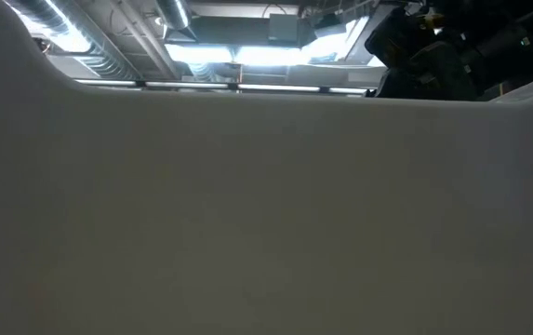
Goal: Sort rubber bands into baskets
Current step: Put the black rubber band in the orange bin
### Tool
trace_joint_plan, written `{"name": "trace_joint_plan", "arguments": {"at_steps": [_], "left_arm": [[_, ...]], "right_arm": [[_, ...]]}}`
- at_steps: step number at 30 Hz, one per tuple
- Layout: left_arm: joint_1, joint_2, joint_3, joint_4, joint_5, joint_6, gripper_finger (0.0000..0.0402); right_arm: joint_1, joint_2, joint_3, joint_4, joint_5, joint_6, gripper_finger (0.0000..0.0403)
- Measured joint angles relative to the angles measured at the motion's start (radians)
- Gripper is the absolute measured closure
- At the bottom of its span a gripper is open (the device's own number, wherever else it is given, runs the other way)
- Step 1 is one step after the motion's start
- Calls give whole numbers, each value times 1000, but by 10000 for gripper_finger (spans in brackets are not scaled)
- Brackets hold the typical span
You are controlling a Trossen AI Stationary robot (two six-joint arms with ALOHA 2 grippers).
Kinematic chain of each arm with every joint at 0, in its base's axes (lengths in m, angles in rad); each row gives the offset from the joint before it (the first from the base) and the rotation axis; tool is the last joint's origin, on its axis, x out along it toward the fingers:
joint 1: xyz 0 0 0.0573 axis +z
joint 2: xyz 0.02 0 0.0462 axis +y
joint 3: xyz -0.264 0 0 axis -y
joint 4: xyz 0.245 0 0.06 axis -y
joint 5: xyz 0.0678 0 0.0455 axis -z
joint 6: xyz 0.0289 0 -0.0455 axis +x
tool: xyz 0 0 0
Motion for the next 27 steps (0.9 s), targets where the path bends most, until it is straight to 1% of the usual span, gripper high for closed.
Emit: {"name": "trace_joint_plan", "arguments": {"at_steps": [7, 11, 13, 16, 19, 22, 24, 27], "left_arm": [[0, 0, 0, 34, -8, 20, 346], [0, 0, -27, 63, -9, 37, 367], [0, -2, -45, 97, -9, 60, 375], [0, -4, -48, 103, -9, 104, 391], [8, -8, -21, 67, -15, 152, 397], [25, -39, 36, 22, -27, 204, 394], [35, -55, 77, -21, -59, 240, 394], [53, -95, 144, -55, -143, 294, 398]], "right_arm": [[0, 0, 0, 0, 0, 0, 221], [0, 0, 0, 0, 0, 0, 221], [0, 0, 0, 0, 0, 0, 221], [0, 0, 0, 0, 0, 0, 221], [0, 0, 0, 1, 1, 0, 221], [0, 0, 0, 2, 1, 0, 221], [0, 0, 0, 3, 1, 0, 221], [0, 0, 0, 4, 1, 0, 221]]}}
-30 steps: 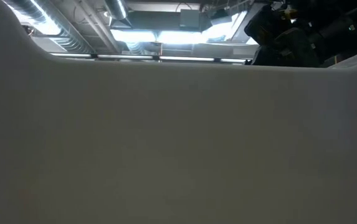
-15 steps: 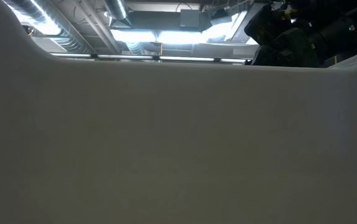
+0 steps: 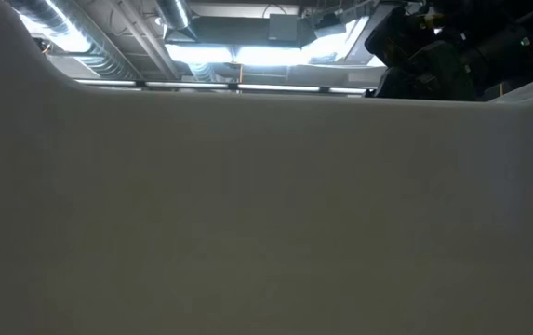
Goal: Sort rubber bands into baskets
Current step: Put the black rubber band in the orange bin
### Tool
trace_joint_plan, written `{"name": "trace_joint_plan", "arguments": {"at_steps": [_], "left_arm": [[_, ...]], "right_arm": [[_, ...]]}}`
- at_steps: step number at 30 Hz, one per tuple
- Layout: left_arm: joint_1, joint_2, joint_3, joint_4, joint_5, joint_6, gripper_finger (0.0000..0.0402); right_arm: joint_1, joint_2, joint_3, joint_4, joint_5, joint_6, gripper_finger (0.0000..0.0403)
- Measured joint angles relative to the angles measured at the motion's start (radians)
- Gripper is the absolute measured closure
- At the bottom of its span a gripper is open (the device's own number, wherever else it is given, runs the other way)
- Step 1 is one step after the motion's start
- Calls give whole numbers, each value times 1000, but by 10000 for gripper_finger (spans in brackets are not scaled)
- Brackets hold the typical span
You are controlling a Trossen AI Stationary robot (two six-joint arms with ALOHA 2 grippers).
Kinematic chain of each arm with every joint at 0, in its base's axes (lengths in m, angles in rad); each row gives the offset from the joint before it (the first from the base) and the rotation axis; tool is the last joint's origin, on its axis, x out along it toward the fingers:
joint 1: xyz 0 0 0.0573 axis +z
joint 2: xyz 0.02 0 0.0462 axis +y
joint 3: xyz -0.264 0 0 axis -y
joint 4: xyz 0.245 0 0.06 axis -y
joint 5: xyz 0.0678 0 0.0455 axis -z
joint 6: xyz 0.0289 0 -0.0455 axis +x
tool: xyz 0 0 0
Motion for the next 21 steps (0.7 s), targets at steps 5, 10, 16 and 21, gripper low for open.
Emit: {"name": "trace_joint_plan", "arguments": {"at_steps": [5, 10, 16, 21], "left_arm": [[37, -62, 88, -33, -169, 103, 393], [84, -90, 158, -22, -385, 248, 397], [165, -91, 198, 142, -529, 514, 392], [241, -90, 199, 345, -541, 757, 394]], "right_arm": [[0, 0, 0, 0, 1, 0, 221], [0, 0, 0, 0, 1, 0, 221], [0, 0, 0, -1, 0, 0, 221], [0, 0, 0, -1, 0, 0, 221]]}}
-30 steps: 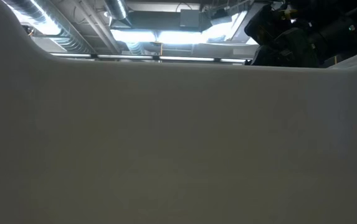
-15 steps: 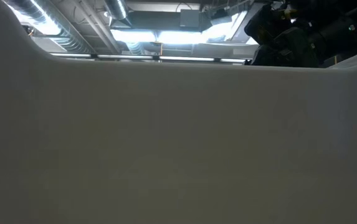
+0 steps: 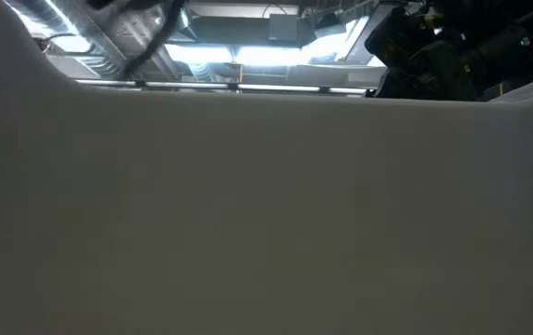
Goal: Sort rubber bands into baskets
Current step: Put the black rubber band in the orange bin
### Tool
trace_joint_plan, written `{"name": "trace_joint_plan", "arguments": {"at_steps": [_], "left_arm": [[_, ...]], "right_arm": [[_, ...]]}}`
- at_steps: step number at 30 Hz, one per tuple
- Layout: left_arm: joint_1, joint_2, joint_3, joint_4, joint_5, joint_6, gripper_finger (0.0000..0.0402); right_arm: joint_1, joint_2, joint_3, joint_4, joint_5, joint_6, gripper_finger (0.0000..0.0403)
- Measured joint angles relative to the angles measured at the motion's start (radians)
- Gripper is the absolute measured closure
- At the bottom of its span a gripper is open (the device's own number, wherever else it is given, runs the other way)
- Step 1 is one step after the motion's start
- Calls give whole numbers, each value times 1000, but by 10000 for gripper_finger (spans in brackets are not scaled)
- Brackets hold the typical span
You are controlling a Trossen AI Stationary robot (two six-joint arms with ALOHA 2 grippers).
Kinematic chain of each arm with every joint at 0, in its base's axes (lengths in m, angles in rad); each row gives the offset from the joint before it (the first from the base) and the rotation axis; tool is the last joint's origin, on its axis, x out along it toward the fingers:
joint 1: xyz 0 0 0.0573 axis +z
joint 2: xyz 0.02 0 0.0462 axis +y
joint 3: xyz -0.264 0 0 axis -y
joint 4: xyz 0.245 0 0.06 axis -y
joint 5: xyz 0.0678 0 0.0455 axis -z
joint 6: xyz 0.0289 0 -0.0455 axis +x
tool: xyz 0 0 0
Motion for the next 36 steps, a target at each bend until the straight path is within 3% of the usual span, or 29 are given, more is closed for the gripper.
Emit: {"name": "trace_joint_plan", "arguments": {"at_steps": [7, 17, 24, 30, 36], "left_arm": [[101, 2, 1, 206, 0, 242, 395], [223, 73, 1, 325, 1, 434, 397], [300, 144, 1, 314, 1, 464, 384], [346, 210, 1, 311, 2, 396, 367], [379, 254, 1, 292, 78, 374, 319]], "right_arm": [[0, 0, 0, -2, 0, 0, 221], [0, 0, 0, -3, 0, 0, 221], [0, 0, 0, -4, -1, 0, 221], [0, 0, 0, -4, -1, 0, 221], [0, 0, 0, -4, -1, 0, 221]]}}
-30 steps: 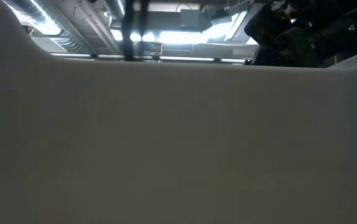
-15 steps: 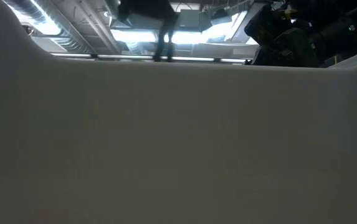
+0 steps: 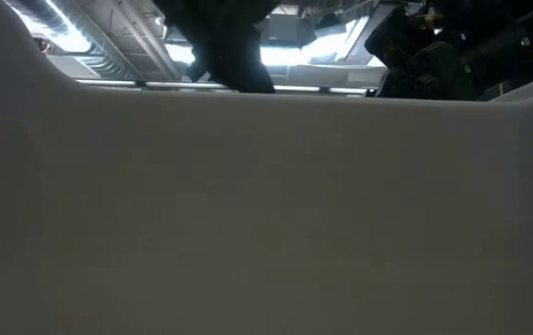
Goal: Sort rubber bands into baskets
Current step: Put the black rubber band in the orange bin, then put the blue rubber band in the yellow bin
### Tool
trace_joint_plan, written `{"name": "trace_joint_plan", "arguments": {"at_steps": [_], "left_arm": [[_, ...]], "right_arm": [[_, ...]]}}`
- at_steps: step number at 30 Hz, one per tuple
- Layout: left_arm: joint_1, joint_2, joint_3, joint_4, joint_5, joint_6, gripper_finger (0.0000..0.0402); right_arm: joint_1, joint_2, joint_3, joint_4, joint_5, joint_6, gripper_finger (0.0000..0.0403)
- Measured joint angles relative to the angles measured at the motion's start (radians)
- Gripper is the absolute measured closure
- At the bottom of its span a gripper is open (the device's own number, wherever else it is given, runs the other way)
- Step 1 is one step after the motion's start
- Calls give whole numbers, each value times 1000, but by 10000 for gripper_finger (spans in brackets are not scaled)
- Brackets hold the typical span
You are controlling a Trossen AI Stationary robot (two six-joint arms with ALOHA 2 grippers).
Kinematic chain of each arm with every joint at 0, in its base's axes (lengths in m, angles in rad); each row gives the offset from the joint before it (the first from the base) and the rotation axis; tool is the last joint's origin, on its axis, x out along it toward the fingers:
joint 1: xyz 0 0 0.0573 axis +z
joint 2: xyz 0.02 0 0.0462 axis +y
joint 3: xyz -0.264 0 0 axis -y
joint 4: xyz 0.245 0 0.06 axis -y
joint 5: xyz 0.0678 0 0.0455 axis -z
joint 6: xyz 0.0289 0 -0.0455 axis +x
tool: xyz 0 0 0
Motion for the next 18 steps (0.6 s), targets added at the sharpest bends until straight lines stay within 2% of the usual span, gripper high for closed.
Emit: {"name": "trace_joint_plan", "arguments": {"at_steps": [2, 4, 6, 13, 18], "left_arm": [[11, 2, 0, -31, 77, -16, 294], [23, -8, 1, -77, 197, -3, 271], [31, -29, 17, -166, 291, 10, 253], [-44, -118, 64, -397, 361, -119, 236], [-142, -157, 66, -506, 395, -285, 235]], "right_arm": [[0, 0, 0, 0, 0, 0, 221], [0, 0, 0, 0, 0, 0, 221], [0, 0, 0, 0, 0, 0, 221], [0, 0, 0, 0, 0, 0, 221], [0, 0, 0, 1, 0, 0, 221]]}}
